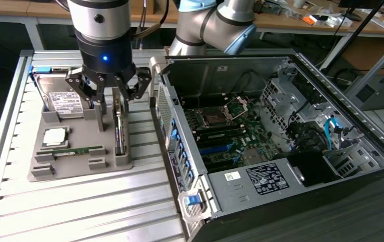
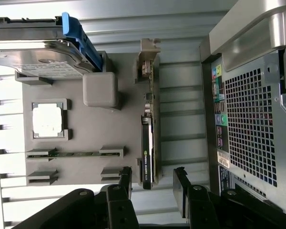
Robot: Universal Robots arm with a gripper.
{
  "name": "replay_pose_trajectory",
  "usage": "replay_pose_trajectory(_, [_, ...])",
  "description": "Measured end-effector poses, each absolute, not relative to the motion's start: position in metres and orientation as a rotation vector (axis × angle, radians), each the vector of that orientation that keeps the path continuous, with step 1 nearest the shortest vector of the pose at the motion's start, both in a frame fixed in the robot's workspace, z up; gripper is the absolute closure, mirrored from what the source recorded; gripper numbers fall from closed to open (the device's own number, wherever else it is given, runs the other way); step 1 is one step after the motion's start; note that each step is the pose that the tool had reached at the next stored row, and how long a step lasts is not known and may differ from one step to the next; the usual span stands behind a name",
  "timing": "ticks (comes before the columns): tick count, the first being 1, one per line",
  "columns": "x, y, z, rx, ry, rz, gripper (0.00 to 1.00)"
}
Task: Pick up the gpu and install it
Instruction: 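Pick up the gpu and move the gpu toward the slot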
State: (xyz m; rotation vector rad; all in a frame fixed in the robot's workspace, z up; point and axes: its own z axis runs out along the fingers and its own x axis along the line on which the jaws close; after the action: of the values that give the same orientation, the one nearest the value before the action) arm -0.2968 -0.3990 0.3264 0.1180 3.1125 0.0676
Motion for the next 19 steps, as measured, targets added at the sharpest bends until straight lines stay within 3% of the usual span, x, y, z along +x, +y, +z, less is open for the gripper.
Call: replay_pose_trajectory(19, [-0.2968, -0.3990, 0.3181, 0.118, 3.112, 0.068, 0.52])
